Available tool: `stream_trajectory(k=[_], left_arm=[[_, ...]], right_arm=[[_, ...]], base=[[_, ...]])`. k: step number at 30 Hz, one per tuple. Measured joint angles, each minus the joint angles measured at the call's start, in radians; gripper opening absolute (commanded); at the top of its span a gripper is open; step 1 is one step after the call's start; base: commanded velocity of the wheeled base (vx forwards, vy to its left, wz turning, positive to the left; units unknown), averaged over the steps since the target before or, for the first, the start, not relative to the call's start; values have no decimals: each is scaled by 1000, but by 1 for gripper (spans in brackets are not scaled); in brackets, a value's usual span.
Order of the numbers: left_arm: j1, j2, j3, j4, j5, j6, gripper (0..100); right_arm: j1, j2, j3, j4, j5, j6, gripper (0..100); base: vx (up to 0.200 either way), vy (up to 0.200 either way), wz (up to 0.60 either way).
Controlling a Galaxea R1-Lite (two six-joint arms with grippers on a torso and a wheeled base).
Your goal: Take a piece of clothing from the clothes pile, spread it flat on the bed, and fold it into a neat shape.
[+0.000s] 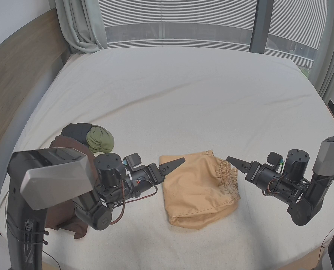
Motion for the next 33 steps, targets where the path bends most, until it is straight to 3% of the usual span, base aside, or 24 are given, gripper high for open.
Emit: stream_trajectory(k=[7,12,21,27,33], left_arm=[[41,-135,141,-10,-37,27,100],[101,-247,259,-12,-107,43,100],[304,-409,498,-13,-300,131,100],[405,-454,610,-13,-383,347,100],[436,-457,699,-12,-408,526,100]], right_arm=[[10,0,5,0,-2,0,100],[13,0,7,0,-5,-1,100],[29,2,26,0,-7,-6,100],[37,15,46,0,-8,-36,100],[24,80,70,0,-9,-113,100]], base=[[0,0,0],[0,0,0],[0,0,0],[0,0,0],[0,0,0]])
